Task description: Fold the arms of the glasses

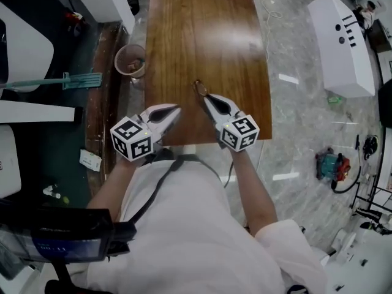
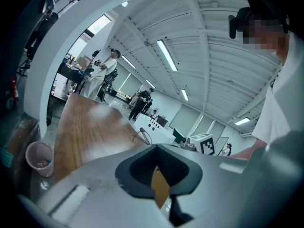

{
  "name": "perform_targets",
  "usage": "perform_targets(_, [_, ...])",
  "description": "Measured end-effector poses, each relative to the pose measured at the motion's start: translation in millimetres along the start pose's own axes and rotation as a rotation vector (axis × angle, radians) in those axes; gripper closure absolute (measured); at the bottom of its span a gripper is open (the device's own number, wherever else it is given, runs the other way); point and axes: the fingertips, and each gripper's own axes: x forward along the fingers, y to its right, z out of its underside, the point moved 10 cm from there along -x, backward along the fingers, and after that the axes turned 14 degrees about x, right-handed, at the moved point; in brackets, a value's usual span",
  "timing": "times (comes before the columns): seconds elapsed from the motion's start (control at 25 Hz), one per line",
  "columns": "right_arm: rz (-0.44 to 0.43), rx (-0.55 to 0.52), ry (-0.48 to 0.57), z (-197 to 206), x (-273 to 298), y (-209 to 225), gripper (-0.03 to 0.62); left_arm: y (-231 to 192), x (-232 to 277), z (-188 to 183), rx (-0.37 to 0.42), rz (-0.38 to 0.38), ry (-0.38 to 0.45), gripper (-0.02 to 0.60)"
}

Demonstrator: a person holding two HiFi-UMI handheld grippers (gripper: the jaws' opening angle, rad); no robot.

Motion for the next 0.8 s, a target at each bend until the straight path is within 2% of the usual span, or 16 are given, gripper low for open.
perform_targets(0.12, [0.075, -0.213, -0.148, 12, 23, 19, 0.563, -14, -1, 11, -0.032, -0.07, -0.016, 0.577])
perform_targets(0.28, [0.108, -0.465, -0.309, 36, 51, 41, 0.563, -21, -4, 21, -0.052, -0.143, -0.033, 0.577])
perform_targets(0.4, [0.087, -0.674, -0.409, 52, 71, 50, 0.563, -23, -11, 32, -0.085, -0.206, -0.057, 0.577])
perform_targets(0.52, [0.05, -0.863, -0.454, 65, 90, 53, 0.563, -22, -21, 43, -0.115, -0.262, -0.073, 0.577])
perform_targets(0.64, [0.026, -0.969, -0.459, 72, 103, 61, 0.563, -20, -32, 51, -0.137, -0.319, -0.068, 0.577])
perform_targets(0.8, [0.002, -1.018, -0.446, 81, 115, 69, 0.563, -16, -49, 61, -0.172, -0.393, -0.054, 0.577])
